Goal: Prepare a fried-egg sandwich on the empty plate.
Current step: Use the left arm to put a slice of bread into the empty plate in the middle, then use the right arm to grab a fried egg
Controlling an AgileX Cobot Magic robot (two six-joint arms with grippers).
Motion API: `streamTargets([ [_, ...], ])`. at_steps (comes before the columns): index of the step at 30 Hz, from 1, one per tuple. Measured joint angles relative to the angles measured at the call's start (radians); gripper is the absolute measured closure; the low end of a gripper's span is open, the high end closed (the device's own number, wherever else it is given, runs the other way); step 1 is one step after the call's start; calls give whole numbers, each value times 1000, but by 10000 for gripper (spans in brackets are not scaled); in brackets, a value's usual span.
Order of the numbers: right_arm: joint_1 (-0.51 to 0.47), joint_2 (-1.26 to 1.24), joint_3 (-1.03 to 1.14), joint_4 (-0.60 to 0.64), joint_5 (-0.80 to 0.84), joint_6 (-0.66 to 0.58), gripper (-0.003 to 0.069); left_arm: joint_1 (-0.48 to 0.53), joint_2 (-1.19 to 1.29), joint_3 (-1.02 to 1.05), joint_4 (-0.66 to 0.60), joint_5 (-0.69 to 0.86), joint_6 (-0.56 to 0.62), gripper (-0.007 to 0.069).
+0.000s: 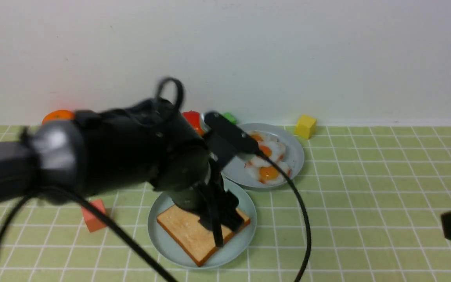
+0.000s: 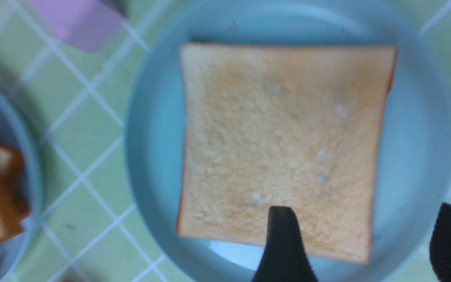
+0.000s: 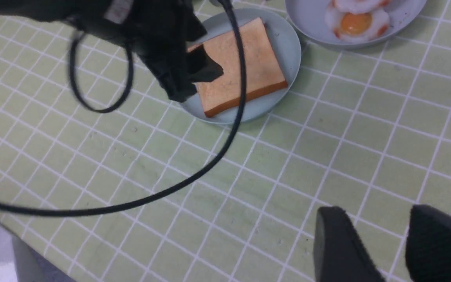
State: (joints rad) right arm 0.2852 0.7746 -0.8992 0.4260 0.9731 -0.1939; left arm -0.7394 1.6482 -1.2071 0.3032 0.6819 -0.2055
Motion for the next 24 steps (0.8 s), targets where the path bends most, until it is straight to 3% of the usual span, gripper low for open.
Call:
streamTargets([
  [2,0,101,0,11,-84,5,323,0,-159,0,-26,23,-50,254],
  [8,0,391,-51,86,-250,5,309,0,-532,59,-47,66,-83,628],
  [15,-28,728,-224,194,-269,6,309,0,-895,314,-114,-29,-87,638],
  [17,-61,847,-292,236,-269,6,309,0,-1017,445,-145,-118,-88,638],
  [24,-95,1090,-459,354,-289,5,307,0,-1133,612,-218,-293,-90,638],
])
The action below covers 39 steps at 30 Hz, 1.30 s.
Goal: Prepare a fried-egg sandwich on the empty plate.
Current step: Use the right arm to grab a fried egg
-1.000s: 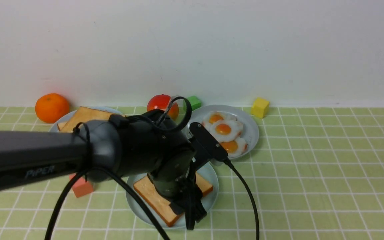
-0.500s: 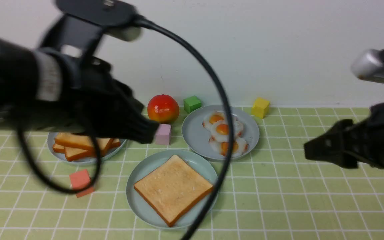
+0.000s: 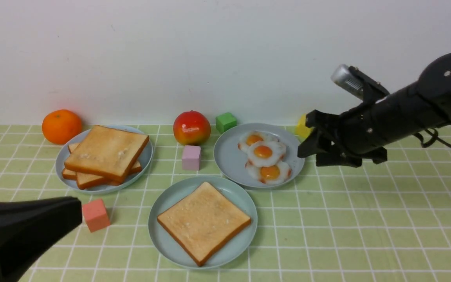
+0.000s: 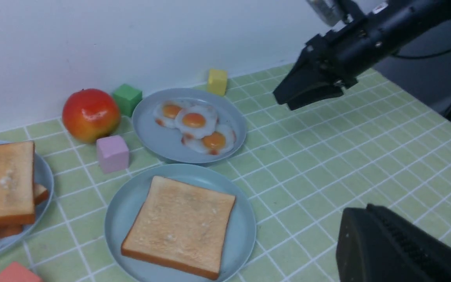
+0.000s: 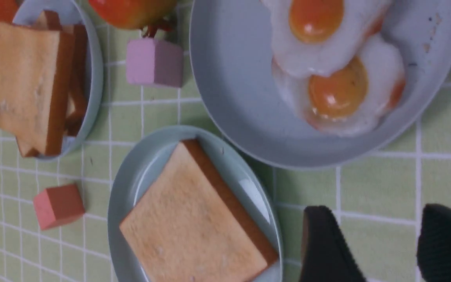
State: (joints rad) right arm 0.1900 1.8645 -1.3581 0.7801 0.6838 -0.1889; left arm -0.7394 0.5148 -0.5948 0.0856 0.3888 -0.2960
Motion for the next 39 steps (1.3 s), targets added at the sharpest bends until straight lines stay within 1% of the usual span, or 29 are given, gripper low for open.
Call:
streamTargets([
  [2,0,34,-32,12,-1,0,305,0,0,3,-4,-15,0,638],
  [4,0,131,-128,24,-8,1,294,0,0,7,-9,-41,0,638],
  [9,0,281,-276,26,-9,9,275,0,0,8,-11,-72,0,638],
  [13,0,355,-347,26,-9,26,274,0,0,9,-12,-79,0,638],
  [19,-4,399,-373,26,-16,28,272,0,0,9,-13,-79,0,638],
  [25,-20,425,-375,29,-59,29,272,0,0,9,-13,-79,0,638],
  [33,-20,443,-380,78,-94,25,272,0,0,9,-14,-79,0,638],
  [39,-20,461,-389,155,-114,-32,272,0,0,9,-29,-79,0,638],
])
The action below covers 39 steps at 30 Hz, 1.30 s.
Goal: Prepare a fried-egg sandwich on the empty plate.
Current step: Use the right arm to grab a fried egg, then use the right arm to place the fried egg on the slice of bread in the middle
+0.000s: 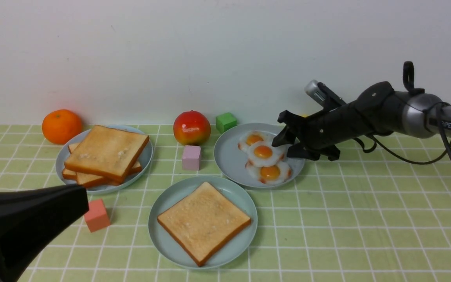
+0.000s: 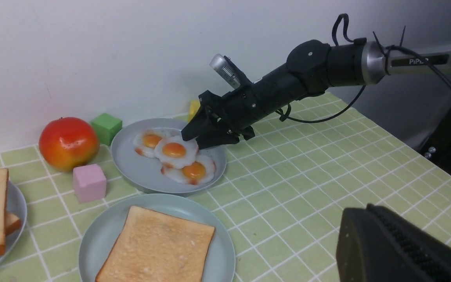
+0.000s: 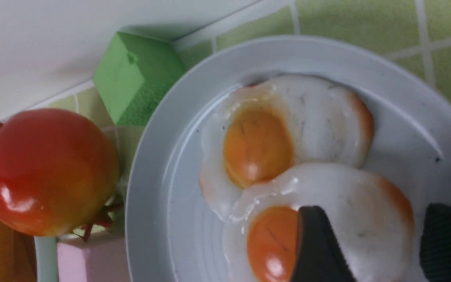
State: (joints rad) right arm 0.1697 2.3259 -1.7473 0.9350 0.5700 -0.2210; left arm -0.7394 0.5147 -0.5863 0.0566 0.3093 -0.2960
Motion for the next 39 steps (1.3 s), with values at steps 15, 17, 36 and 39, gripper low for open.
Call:
streamTargets([
  [15,0,18,-13,27,-3,-66,383,0,0,0,-3,0,0,636],
  [17,0,18,-13,29,-3,-67,454,0,0,0,-3,0,0,634],
  [36,21,-266,21,152,300,-243,600,0,-2,0,73,199,0,628],
  [39,106,-375,151,154,320,-268,600,0,-2,0,93,203,0,627],
])
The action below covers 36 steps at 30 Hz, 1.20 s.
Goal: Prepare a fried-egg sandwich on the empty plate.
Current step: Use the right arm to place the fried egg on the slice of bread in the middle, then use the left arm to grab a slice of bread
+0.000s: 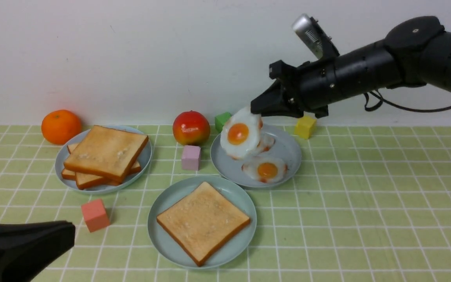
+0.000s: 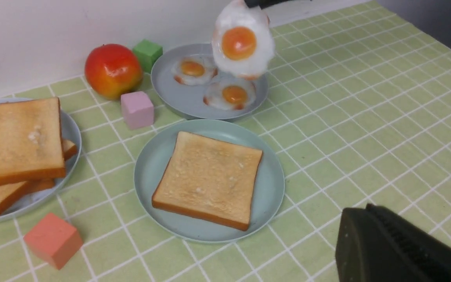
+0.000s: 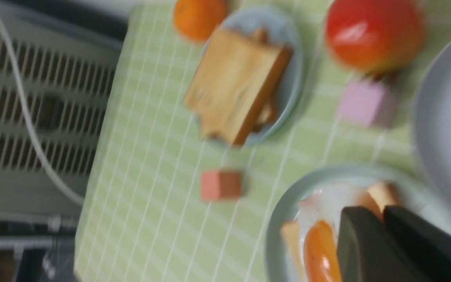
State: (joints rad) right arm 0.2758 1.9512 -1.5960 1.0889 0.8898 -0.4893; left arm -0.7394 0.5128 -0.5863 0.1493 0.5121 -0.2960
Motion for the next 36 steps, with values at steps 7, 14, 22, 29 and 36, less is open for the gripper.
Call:
streamTargets([
  [7,160,-36,200,74,-96,-69,600,0,-1,0,3,0,0,622],
  [14,194,58,216,183,-205,-105,600,0,-1,0,3,1,0,617],
  [22,193,138,216,225,-248,-113,592,0,-1,0,5,10,0,610],
  [29,179,140,216,161,-312,-113,420,0,-1,0,7,11,0,606],
  [36,94,99,216,52,-205,-98,295,0,-1,0,6,14,0,600],
])
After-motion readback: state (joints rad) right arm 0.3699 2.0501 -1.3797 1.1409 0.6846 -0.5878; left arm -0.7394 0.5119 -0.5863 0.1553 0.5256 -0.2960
